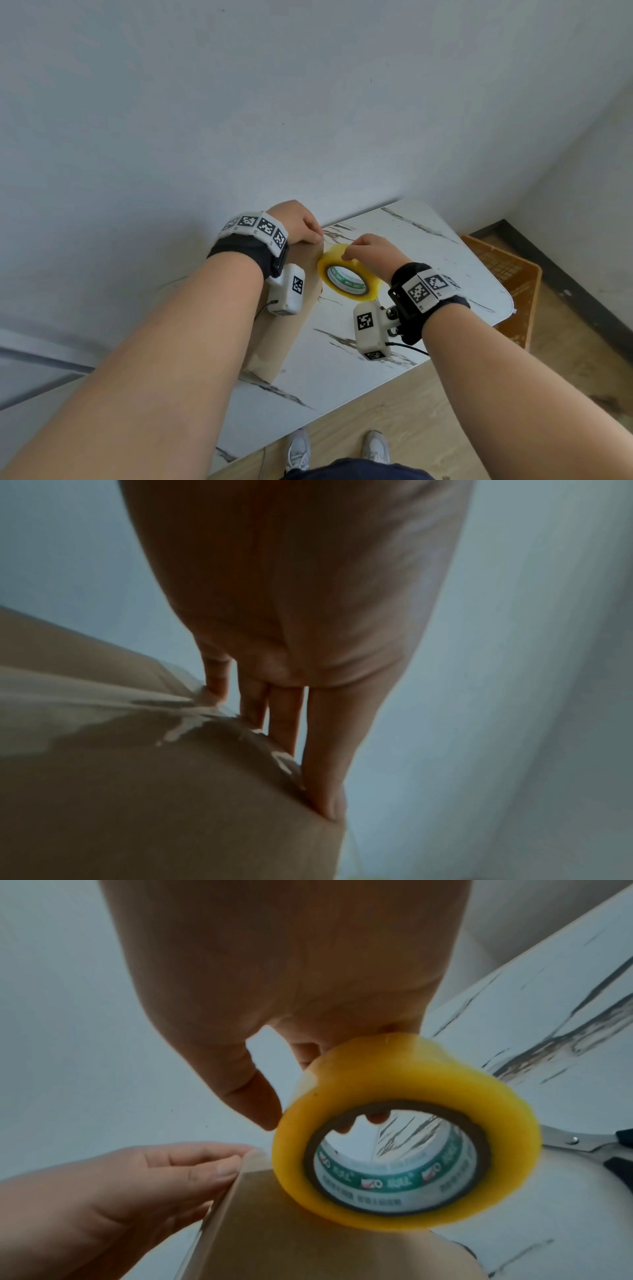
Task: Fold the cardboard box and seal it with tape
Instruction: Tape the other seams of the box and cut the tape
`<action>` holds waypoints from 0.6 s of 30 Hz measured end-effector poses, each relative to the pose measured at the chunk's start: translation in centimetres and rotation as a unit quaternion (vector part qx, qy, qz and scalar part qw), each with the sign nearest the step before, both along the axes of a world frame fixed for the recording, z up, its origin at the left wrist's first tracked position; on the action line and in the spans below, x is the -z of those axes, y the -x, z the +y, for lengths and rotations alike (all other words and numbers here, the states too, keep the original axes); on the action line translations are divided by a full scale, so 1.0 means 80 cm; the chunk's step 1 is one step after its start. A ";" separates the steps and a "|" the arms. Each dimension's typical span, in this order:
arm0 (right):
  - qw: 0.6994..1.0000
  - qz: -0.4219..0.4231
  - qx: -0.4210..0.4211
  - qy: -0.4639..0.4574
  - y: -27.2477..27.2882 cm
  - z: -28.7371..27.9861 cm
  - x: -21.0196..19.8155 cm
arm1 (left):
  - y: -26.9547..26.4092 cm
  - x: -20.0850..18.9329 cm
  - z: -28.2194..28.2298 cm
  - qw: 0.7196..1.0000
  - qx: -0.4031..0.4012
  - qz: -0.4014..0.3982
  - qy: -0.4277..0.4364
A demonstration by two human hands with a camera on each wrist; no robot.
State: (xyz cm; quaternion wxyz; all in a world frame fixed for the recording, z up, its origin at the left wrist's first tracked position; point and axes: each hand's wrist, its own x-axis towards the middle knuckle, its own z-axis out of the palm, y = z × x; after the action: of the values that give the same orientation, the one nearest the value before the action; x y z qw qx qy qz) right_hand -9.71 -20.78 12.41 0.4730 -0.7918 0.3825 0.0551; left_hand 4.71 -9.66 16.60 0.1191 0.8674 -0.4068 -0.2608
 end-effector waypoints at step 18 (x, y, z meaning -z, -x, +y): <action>0.993 -0.009 -0.068 0.099 -0.062 -0.001 -0.007 | 0.009 0.023 0.027 0.977 -0.179 0.085 0.080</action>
State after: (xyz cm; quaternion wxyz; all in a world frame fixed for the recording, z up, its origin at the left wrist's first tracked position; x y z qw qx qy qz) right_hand -4.72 -20.89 13.00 0.3911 -0.8593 0.3269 0.0416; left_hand 3.95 -7.46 14.74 0.2671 0.8884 -0.2525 -0.2750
